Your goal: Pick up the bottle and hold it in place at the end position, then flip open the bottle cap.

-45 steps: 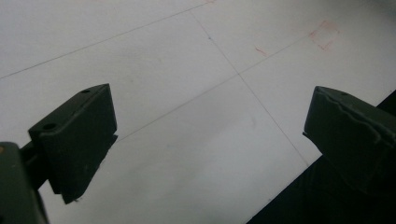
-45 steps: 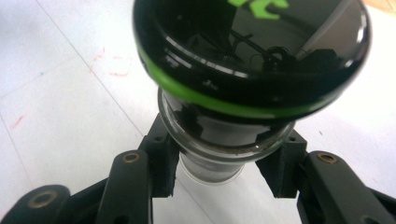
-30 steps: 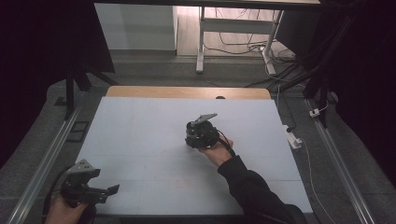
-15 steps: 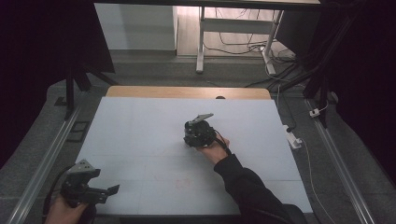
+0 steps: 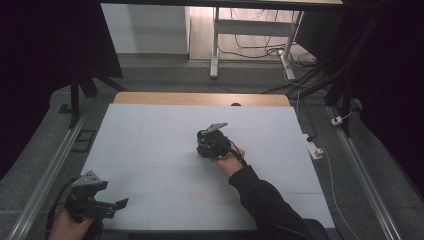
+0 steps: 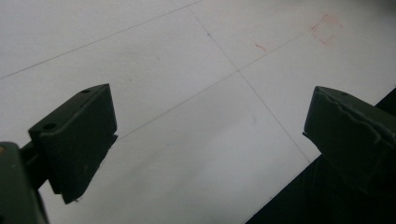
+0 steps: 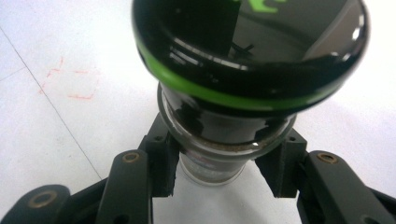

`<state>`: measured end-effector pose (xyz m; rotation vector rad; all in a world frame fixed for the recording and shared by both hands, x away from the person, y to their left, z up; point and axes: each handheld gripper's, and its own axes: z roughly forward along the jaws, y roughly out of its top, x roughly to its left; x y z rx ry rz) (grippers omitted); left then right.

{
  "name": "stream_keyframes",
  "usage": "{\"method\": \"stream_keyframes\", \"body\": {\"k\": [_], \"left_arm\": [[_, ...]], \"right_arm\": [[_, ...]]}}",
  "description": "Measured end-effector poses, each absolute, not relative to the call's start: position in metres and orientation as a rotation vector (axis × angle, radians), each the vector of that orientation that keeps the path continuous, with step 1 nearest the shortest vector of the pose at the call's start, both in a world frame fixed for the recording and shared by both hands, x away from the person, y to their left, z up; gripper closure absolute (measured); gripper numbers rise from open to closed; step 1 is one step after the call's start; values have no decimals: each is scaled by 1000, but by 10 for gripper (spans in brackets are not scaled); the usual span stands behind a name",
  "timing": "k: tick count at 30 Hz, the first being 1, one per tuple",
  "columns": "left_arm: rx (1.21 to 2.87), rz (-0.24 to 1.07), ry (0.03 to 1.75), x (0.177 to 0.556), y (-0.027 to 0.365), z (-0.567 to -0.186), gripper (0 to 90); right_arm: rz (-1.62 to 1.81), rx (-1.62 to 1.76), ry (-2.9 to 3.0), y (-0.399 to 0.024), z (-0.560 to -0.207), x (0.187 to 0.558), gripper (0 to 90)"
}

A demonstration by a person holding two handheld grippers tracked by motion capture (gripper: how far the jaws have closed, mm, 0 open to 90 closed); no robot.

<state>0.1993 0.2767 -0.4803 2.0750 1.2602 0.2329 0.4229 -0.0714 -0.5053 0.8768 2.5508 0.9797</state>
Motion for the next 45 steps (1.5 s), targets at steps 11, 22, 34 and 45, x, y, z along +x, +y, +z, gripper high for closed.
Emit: {"method": "stream_keyframes", "body": {"k": [11,22,34,45], "left_arm": [[2067,235,1276,199,277,-480,0],[2072,254,1240,201,271,-476,0],[2061,224,1156,212,266,-475,4],[2050,197,1069,225,255,-476,4]], "right_arm": [[991,863,2547,-72,-506,422,524],[997,853,2549,-73,-507,423,524],[999,851,2552,-73,-507,423,523],[999,849,2552,-73,-507,423,524]]}}
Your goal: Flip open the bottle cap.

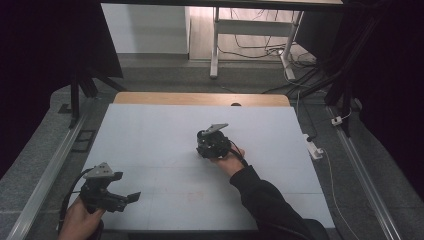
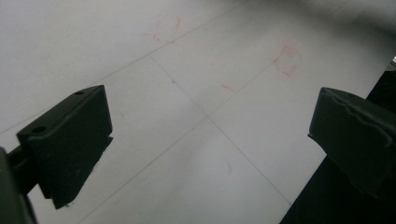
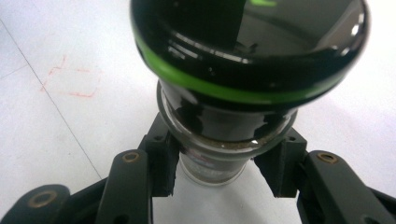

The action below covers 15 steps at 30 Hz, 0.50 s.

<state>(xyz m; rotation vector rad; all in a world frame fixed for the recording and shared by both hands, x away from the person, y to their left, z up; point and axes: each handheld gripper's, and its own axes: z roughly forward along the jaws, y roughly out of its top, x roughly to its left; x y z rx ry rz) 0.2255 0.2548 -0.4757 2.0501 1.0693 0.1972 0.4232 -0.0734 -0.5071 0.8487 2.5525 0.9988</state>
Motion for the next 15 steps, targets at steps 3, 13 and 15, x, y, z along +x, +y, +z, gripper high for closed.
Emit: {"method": "stream_keyframes", "body": {"k": [3,13,15], "left_arm": [[2052,200,1062,229,251,-476,0],[2071,200,1017,247,235,-474,0],[2071,202,1012,249,234,-474,0]], "right_arm": [[999,848,2553,-73,-507,423,523],[997,847,2555,-73,-507,423,523],[997,847,2555,-73,-507,423,523]]}}
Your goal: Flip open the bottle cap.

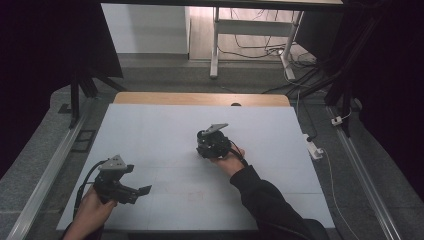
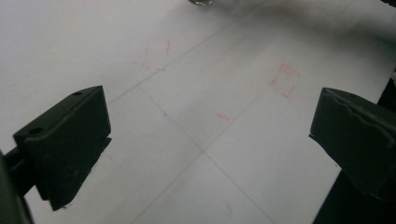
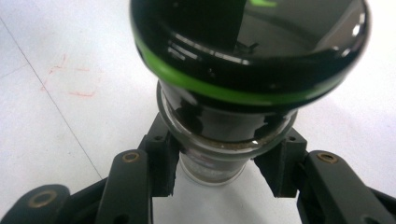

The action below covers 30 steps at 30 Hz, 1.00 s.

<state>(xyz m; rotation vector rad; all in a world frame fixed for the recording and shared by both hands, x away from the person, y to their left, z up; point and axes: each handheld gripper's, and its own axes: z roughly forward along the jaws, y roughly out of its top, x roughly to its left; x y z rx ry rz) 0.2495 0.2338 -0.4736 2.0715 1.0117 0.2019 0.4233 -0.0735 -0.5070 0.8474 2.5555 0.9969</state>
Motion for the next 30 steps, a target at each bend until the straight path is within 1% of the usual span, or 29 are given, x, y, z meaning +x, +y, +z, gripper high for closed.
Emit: {"method": "stream_keyframes", "body": {"k": [15,30], "left_arm": [[2098,196,954,293,212,-467,2],[2088,236,886,326,185,-464,0]], "right_arm": [[999,847,2555,-74,-507,423,523],[1001,845,2558,-74,-507,424,523]]}}
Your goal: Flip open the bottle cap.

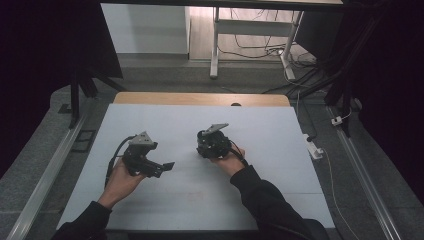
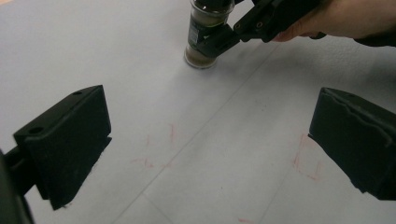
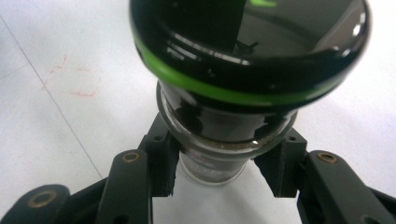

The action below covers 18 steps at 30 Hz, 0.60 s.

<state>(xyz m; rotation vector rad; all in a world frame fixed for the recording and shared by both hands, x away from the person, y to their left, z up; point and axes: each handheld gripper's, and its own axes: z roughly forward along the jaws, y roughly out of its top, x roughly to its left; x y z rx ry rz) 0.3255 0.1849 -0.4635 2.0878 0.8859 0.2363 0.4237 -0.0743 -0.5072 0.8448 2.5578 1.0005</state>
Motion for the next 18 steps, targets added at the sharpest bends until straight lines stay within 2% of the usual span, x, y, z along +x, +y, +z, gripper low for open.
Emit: {"method": "stream_keyframes", "body": {"k": [18], "left_arm": [[2108,214,844,362,153,-465,0]], "right_arm": [[1003,848,2560,-75,-507,424,523]]}}
